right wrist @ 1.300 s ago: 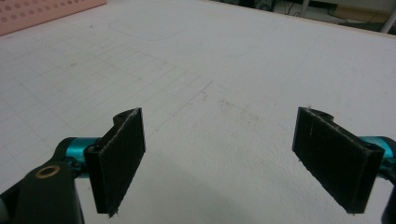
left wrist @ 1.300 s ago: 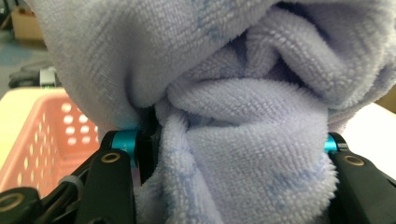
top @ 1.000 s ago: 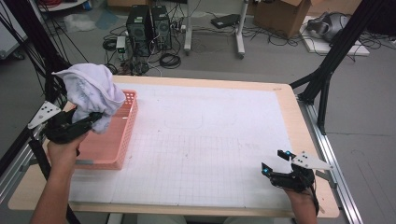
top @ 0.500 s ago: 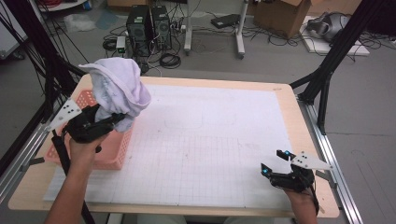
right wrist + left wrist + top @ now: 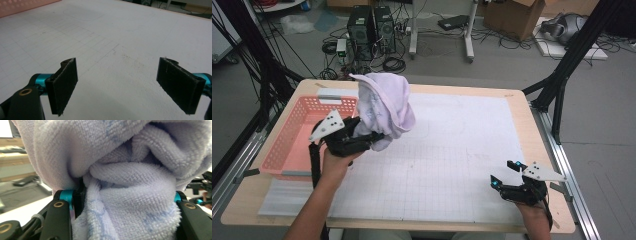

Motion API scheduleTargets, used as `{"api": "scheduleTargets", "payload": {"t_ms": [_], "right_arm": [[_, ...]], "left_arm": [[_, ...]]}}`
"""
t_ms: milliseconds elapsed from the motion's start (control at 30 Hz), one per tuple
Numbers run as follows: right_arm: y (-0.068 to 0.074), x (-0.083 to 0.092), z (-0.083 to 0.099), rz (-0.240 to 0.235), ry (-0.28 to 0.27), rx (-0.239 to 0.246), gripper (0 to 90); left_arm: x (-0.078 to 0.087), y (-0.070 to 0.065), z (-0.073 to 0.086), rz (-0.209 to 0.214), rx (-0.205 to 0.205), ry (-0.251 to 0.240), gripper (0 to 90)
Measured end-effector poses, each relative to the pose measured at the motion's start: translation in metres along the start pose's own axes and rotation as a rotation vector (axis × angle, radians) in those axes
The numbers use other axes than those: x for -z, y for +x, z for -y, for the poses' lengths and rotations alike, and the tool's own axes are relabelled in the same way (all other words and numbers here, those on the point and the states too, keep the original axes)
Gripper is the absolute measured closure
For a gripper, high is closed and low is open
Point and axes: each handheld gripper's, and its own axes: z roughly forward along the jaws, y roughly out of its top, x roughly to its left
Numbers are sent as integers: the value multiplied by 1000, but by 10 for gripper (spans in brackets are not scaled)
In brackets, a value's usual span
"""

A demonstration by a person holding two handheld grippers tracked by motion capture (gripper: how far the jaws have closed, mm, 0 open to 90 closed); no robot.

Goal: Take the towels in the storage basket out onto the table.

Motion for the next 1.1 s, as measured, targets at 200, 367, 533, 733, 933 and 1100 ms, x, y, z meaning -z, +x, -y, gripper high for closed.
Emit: {"api": "scheduleTargets", "payload": {"t_ms": [200,367,533,733,933,1100], "right_arm": [[0,-1,0,9,1,5,161],[-3,-1,1,12,3,3,161],[-2,-1,1,10,4,5,161],[-3,-2,2,10,10,5,161],[-3,-1,3,15,11,-1,161],[-4,1,4,22,12,-9,161]], "left_arm": [[-26,-13,18,21,-5,79,437],[-53,-20,37,10,9,154,433],[-76,-31,57,33,22,221,428],[-106,-45,77,35,34,293,414],[-126,-47,93,23,111,388,296],[-116,-50,87,-15,64,390,205]]}}
